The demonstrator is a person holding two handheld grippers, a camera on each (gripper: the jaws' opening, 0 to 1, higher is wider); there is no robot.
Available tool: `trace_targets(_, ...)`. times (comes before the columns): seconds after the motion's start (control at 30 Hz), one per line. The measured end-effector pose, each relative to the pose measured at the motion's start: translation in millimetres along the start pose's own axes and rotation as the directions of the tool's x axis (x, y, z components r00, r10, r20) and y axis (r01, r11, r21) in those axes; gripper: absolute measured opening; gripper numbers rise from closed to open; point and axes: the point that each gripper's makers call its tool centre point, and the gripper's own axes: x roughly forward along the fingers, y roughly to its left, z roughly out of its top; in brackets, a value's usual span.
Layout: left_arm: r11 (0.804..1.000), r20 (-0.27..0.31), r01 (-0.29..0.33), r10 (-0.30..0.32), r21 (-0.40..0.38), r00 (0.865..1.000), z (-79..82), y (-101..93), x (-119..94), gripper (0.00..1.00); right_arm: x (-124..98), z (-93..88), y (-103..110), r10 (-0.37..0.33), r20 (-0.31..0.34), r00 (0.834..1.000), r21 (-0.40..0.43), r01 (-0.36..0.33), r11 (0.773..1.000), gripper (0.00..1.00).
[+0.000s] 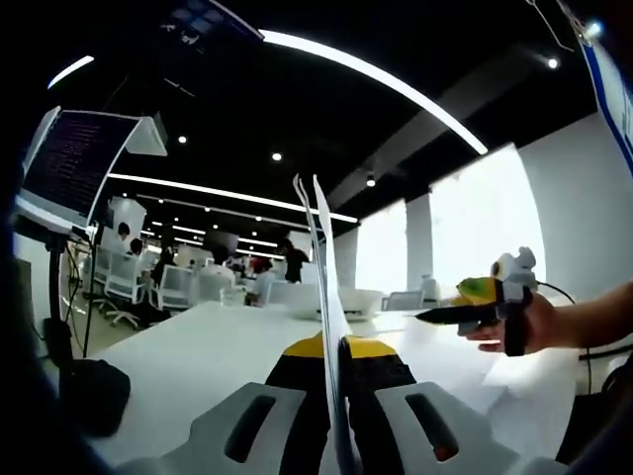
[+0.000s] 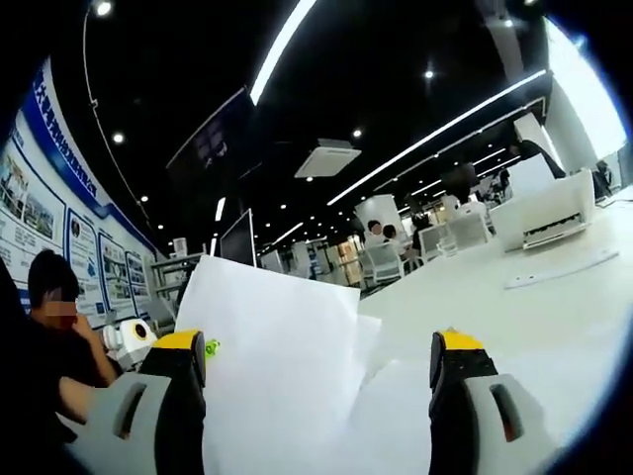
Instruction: Organize the stack of printing papers by aligning and flattening the scattered papers on the table
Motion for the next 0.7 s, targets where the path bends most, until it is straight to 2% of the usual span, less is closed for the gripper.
trace_targets(0.7,1.000,-0.003,0.002,-0.002,0.003,1.000,-0.1,-1.7,0,0.07,-30,0.0,-22,-0.090,-0.006,0.996,-0.053,0.089,0.995,0.90)
